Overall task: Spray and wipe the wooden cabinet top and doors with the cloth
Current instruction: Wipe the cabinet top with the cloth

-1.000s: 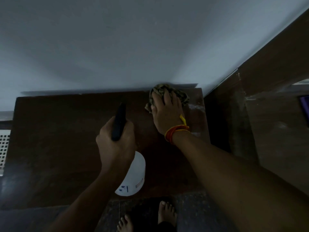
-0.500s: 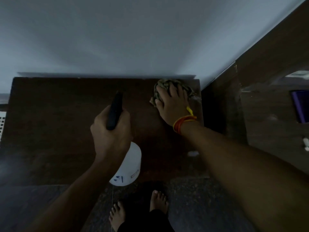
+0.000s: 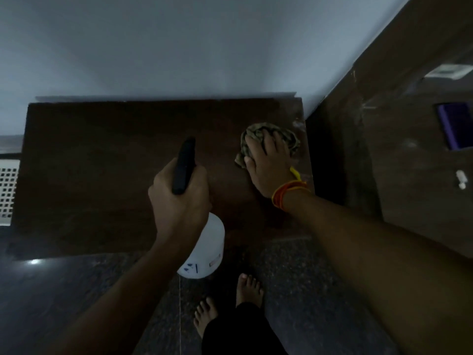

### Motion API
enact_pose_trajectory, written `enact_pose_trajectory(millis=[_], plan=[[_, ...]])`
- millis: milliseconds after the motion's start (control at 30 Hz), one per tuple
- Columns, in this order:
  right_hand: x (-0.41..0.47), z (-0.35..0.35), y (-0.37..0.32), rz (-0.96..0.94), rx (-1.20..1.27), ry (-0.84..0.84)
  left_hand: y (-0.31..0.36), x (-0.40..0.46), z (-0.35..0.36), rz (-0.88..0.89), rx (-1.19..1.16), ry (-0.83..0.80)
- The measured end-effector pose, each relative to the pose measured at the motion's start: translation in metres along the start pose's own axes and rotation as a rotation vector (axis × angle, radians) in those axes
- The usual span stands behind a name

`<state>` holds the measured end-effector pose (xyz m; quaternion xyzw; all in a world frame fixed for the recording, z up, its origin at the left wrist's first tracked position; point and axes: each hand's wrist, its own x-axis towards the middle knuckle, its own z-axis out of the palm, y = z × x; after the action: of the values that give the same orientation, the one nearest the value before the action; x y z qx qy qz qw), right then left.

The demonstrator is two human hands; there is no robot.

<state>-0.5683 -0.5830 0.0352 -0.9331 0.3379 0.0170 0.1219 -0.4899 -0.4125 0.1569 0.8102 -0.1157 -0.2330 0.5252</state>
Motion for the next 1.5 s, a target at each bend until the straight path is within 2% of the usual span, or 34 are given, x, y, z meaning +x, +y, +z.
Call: enact_pose_trajectory(millis=[100,267,400,567,700,867,1000,1167,1367,1500], plan=[[-0.018,0.006,-0.009,0.058,-0.018,0.004,-0.003,-0.011,-0.008,0.017,-0.003,0.014],[-0.093,0.011,-0.018,0.032,-0.024,-0.018,-0.008,-0.031,-0.015,0.027,-0.012,0.013],[-0.121,0.020,-0.044,0.115,0.013,-0.038,-0.016,-0.043,-0.013,0.054,-0.031,0.018],[-0.141,0.034,-0.071,0.024,0.027,-0.009,-0.021,-0.054,-0.006,0.057,-0.008,0.019],[-0.142,0.032,-0.058,-0.024,0.057,-0.019,-0.016,-0.063,0.001,0.040,0.019,0.007],[-0.159,0.029,-0.029,0.065,0.073,-0.039,-0.009,-0.066,0.003,0.051,0.037,0.011],[-0.161,0.023,-0.010,0.038,0.059,-0.073,-0.004,-0.068,0.012,0.052,0.036,0.042],[-0.137,0.020,-0.005,0.044,0.046,-0.016,-0.005,-0.074,0.029,0.086,0.033,0.042],[-0.173,0.019,0.008,0.077,0.049,-0.028,-0.005,-0.085,0.037,0.034,0.021,0.034],[-0.162,0.016,0.021,0.069,0.058,-0.013,-0.002,-0.085,0.040,0.050,0.011,0.033]])
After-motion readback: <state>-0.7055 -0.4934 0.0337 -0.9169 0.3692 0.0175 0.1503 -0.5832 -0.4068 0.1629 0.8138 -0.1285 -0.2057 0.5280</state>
